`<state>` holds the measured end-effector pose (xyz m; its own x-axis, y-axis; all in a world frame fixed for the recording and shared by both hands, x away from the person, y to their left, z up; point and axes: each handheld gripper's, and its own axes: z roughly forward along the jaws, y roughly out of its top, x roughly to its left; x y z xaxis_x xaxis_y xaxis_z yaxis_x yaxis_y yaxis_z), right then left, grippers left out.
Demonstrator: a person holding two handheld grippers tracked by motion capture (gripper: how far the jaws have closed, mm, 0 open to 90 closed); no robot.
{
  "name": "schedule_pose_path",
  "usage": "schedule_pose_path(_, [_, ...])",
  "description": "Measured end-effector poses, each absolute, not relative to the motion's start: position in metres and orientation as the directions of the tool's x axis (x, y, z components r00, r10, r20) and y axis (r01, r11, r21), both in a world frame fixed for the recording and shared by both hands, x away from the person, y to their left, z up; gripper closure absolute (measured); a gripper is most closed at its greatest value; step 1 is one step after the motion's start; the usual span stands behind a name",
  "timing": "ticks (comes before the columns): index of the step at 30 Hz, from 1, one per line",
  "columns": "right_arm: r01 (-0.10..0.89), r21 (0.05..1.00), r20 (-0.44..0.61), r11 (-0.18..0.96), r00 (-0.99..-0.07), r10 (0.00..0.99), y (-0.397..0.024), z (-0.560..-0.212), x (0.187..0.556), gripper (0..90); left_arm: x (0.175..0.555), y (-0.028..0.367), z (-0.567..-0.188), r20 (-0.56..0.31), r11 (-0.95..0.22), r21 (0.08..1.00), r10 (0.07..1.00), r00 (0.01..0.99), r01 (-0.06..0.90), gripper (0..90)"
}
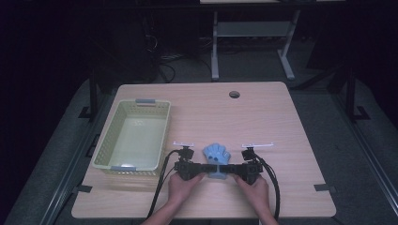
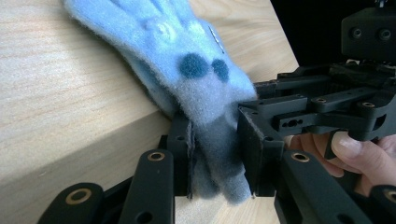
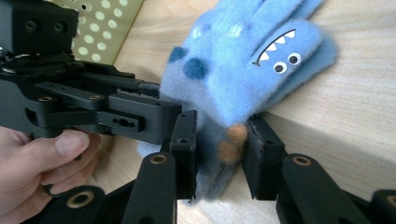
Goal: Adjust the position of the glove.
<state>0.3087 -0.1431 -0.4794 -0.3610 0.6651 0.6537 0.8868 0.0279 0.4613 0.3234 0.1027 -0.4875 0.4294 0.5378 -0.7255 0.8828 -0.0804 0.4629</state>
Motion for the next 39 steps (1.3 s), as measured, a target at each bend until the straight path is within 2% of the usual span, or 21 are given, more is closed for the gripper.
schedule_pose_path(9, [0.876, 0.481, 0.655, 0.033, -0.384, 0.651, -0.144, -0.476, 0.308, 73.2, 0.325, 0.105, -0.489, -0.745, -0.067, 0.463, 0.51, 0.429, 0.884, 69.3])
schedule_pose_path(39, [0.85, 0.523, 0.637, 0.054, -0.433, 0.637, -0.144, -0.45, 0.302, 73.4, 0.322, 0.11, -0.467, -0.735, -0.075, 0.53, 0.457, 0.501, 0.845, 69.8])
